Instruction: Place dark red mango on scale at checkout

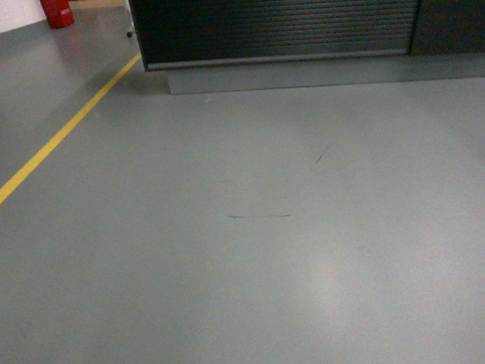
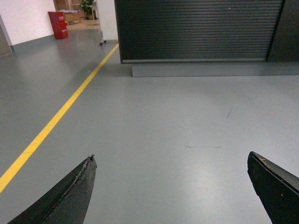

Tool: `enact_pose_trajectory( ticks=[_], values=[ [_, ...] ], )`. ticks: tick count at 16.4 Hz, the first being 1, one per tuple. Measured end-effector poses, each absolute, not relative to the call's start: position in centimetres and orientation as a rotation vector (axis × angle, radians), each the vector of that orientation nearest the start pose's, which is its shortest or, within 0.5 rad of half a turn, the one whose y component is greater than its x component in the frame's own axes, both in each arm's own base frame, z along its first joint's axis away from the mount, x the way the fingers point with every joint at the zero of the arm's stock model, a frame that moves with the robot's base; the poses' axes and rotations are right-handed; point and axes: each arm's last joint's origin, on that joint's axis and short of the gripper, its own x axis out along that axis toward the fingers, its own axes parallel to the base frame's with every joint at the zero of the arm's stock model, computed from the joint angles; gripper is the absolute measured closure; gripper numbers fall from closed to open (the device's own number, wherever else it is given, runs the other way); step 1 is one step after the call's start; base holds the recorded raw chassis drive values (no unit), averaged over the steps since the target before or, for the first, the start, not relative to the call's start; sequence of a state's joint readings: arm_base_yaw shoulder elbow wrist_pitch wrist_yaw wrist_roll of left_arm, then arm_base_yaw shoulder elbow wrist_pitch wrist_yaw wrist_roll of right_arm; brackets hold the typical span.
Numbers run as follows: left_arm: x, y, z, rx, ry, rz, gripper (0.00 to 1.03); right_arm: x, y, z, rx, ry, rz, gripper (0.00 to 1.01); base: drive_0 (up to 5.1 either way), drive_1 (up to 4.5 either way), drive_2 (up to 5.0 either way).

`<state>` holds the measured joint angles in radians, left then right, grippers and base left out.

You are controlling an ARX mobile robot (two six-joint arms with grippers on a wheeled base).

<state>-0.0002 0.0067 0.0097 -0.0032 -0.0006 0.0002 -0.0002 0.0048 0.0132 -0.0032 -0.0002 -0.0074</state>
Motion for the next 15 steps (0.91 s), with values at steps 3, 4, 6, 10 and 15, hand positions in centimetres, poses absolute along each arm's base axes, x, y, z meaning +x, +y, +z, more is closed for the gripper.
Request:
enact_pose_trajectory(
  ticks=[3,4,6,10,15],
  values=[
    [9.75,0.00,16.60,0.001,0.000,0.000,0.05,9.72,0.00,16.73,-0.007,-0.005,0.000,0.03,0.0,0.00,0.0],
    [9.75,0.00,16.60,0.000,0.000,0.000,0.05,9.72,0.00,16.73,-0.008,-0.005,0.000,0.03,0.0,0.00,0.0],
    [9.75,0.00,16.60,0.000,0.000,0.000,0.05,9.72,0.00,16.73,-0.007,-0.005,0.000,0.03,0.0,0.00,0.0],
    [9.75,0.00,16.60,0.000,0.000,0.000,0.05,9.72,0.00,16.73,-0.007,-0.005,0.000,0.03,0.0,0.00,0.0],
    [9.75,0.00,16.60,0.000,0.000,0.000,0.05,9.72,0.00,16.73,-0.007,-0.005,0.000,0.03,0.0,1.01,-1.0]
  ],
)
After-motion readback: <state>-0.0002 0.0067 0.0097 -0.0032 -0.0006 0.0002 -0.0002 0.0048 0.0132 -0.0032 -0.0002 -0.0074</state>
